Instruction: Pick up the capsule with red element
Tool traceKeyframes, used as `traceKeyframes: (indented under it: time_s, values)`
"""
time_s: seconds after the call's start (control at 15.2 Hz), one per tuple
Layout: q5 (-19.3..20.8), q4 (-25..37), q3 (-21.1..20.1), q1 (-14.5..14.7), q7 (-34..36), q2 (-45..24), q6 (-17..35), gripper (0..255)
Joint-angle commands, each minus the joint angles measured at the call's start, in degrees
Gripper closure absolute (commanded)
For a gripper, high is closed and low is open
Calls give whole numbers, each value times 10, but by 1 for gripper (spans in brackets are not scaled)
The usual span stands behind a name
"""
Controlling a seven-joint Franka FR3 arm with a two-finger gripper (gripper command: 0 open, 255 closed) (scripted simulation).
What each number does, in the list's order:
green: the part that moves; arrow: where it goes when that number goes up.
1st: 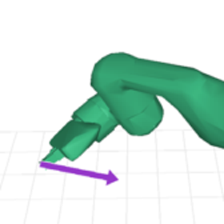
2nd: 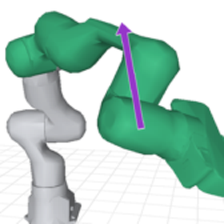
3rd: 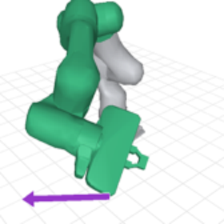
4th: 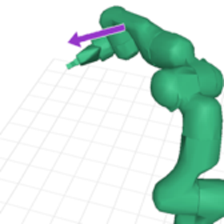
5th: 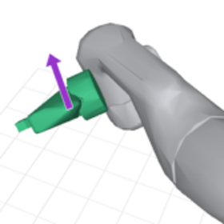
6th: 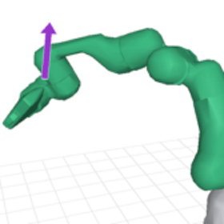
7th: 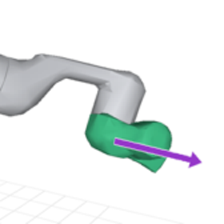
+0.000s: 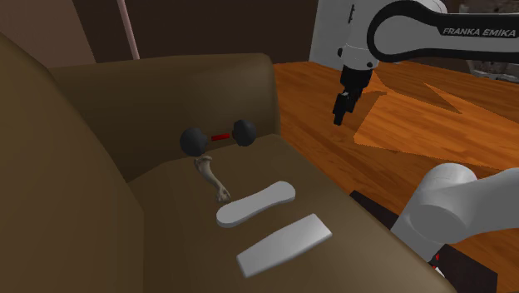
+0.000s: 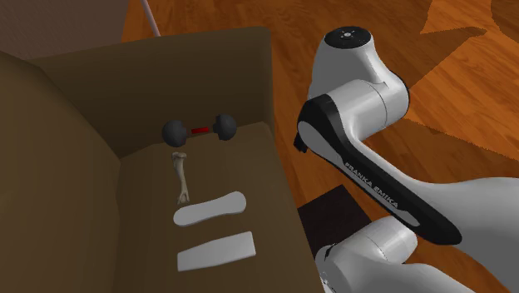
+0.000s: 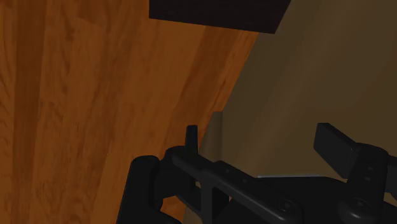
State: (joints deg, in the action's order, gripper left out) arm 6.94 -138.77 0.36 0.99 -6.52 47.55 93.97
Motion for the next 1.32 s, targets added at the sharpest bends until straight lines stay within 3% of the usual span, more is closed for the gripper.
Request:
traceKeyframes:
  time_s: [0.0,0.59,1.25]
  values:
    - [0,0,0,0,0,0,0,0]
    - [-15,117,18,62,-128,-203,78,0]
    - [-49,286,6,117,-269,-405,97,0]
